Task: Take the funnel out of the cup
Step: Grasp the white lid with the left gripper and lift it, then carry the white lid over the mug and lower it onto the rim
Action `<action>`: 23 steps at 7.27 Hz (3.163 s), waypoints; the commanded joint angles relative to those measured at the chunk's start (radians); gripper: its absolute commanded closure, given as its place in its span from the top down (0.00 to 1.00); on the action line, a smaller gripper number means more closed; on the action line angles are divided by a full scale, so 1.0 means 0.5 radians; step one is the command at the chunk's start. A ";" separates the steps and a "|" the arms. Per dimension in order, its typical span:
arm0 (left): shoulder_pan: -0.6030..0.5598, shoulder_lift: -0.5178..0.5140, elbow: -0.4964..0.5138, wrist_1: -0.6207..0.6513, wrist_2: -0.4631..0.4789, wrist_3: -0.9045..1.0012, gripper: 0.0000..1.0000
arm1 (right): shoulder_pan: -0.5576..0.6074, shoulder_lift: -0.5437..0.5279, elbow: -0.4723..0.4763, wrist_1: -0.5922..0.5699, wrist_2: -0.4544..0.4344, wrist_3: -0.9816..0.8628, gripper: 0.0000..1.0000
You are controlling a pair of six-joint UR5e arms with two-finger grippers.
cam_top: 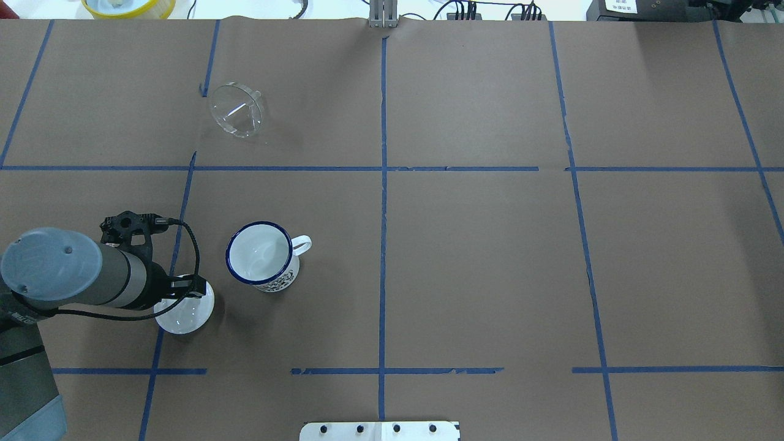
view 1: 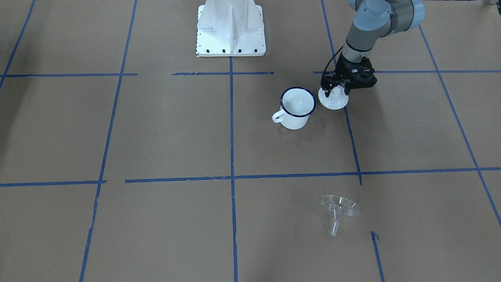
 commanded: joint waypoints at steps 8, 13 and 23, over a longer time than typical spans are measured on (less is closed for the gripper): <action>0.012 0.007 -0.040 0.007 -0.009 0.003 0.41 | 0.000 0.000 0.000 0.000 0.000 0.000 1.00; -0.012 0.245 -0.373 0.019 -0.018 0.037 0.00 | 0.000 0.000 0.000 0.000 0.000 0.000 1.00; -0.338 -1.008 -0.050 1.121 -0.239 0.049 0.00 | 0.000 0.000 0.000 0.000 0.000 0.000 1.00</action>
